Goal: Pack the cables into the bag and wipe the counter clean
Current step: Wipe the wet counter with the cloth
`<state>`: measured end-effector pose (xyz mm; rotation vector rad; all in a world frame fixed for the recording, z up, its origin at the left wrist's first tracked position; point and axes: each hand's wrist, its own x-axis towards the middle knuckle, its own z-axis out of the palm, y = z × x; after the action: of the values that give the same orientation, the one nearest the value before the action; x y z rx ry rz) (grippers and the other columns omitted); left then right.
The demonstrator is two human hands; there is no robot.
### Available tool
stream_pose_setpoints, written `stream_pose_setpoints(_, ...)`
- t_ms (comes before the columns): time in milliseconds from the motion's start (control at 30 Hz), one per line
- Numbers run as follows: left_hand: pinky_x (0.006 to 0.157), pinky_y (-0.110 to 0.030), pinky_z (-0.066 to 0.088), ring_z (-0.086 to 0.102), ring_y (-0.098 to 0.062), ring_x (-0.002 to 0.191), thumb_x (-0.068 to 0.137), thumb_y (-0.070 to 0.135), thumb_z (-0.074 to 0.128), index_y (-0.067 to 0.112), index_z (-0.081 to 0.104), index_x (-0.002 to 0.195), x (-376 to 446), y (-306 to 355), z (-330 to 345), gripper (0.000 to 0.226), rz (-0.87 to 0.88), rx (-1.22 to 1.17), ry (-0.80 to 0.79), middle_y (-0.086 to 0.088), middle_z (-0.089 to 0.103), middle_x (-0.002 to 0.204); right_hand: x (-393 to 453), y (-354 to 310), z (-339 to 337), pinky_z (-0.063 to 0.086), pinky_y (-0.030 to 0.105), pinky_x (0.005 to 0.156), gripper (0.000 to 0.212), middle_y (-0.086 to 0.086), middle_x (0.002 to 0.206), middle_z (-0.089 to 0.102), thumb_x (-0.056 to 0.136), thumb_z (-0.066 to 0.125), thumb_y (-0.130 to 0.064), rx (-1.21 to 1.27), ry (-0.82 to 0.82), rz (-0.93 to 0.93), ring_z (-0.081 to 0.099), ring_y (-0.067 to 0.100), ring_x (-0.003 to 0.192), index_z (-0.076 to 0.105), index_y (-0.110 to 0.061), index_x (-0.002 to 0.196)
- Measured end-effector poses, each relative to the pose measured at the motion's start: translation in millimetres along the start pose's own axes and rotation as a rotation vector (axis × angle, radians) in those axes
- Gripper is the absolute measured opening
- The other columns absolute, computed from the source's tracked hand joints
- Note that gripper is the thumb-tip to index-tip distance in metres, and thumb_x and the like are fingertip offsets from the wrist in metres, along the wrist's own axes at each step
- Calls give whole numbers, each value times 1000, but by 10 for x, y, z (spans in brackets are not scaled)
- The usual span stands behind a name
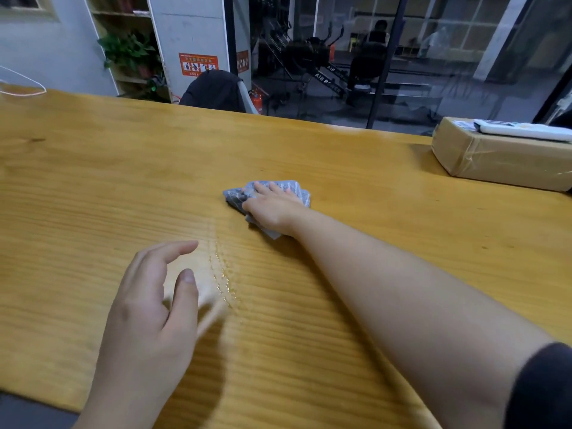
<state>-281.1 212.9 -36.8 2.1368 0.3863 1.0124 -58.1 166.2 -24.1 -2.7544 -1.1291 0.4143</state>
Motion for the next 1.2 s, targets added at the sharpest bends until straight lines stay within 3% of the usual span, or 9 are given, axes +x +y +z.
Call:
stream_pose_setpoints(200, 72, 8, 29, 51, 11, 90, 94, 4, 45, 46, 54, 100, -7, -108, -81, 44, -102, 19, 111, 16, 58, 102, 16, -456, 95, -3, 37, 119, 54, -5, 161, 4, 98, 27, -32, 70, -59, -221, -2, 14, 148, 19, -23, 151)
stream_pose_setpoints(267, 74, 8, 28, 50, 9, 92, 94, 5, 44, 43, 55, 105, 1, -164, -128, 40, -120, 65, 115, 20, 56, 102, -64, -544, 121, -3, 35, 119, 54, -6, 161, 4, 99, 27, -31, 56, -74, -294, -2, 13, 148, 16, -25, 151)
stream_pose_setpoints(333, 76, 11, 24, 45, 22, 92, 94, 6, 44, 43, 54, 103, 16, -204, -183, 39, -104, 103, 106, 26, 51, 99, -168, -615, 147, -4, 35, 119, 53, -8, 161, 4, 99, 28, -31, 46, -89, -353, -2, 12, 148, 15, -30, 151)
stream_pose_setpoints(433, 79, 6, 27, 45, 9, 90, 94, 7, 43, 51, 47, 97, 9, -257, -284, 44, -80, 143, 128, 21, 49, 91, -331, -742, 214, -4, 35, 118, 51, -8, 161, 4, 100, 28, -32, -4, -103, -444, -2, 13, 148, 15, -35, 150)
stream_pose_setpoints(567, 86, -15, 33, 44, -3, 99, 92, 20, 39, 48, 50, 96, -40, -324, -352, 31, -82, 116, 191, 12, 49, 102, -590, -894, 306, -2, 36, 118, 52, -7, 161, 3, 100, 29, -30, -100, -106, -550, -2, 15, 148, 14, -35, 150)
stream_pose_setpoints(767, 91, -17, 38, 53, 8, 100, 86, 45, 38, 50, 56, 94, -62, -398, -422, 20, -143, -181, 258, 17, 59, 103, -1109, -833, 361, -3, 36, 119, 50, -8, 160, 9, 100, 31, -23, -52, -168, -673, -1, 12, 148, 23, -34, 149)
stream_pose_setpoints(933, 100, -29, 40, 55, -4, 109, 86, 44, 40, 47, 60, 94, -88, -434, -508, 21, -147, -263, 277, 16, 61, 106, -1558, -431, 371, -5, 31, 120, 51, -9, 160, 10, 99, 35, -22, 38, -169, -621, -2, 7, 147, 28, -35, 147)
stream_pose_setpoints(1067, 97, -28, 38, 52, -6, 111, 87, 45, 38, 53, 57, 95, -141, -452, -567, 22, -143, -182, 210, 7, 59, 116, -1755, -192, 378, -7, 31, 120, 52, -12, 160, 3, 99, 34, -30, 67, -74, -405, -7, 6, 147, 20, -39, 148)
stream_pose_setpoints(1200, 90, -17, 34, 50, 4, 107, 93, 33, 37, 55, 54, 95, -161, -445, -574, 28, -138, -159, 179, 14, 56, 112, -1645, -284, 399, -8, 34, 118, 53, -7, 161, -6, 100, 23, -39, 67, -10, -165, -13, 12, 147, 8, -36, 150)
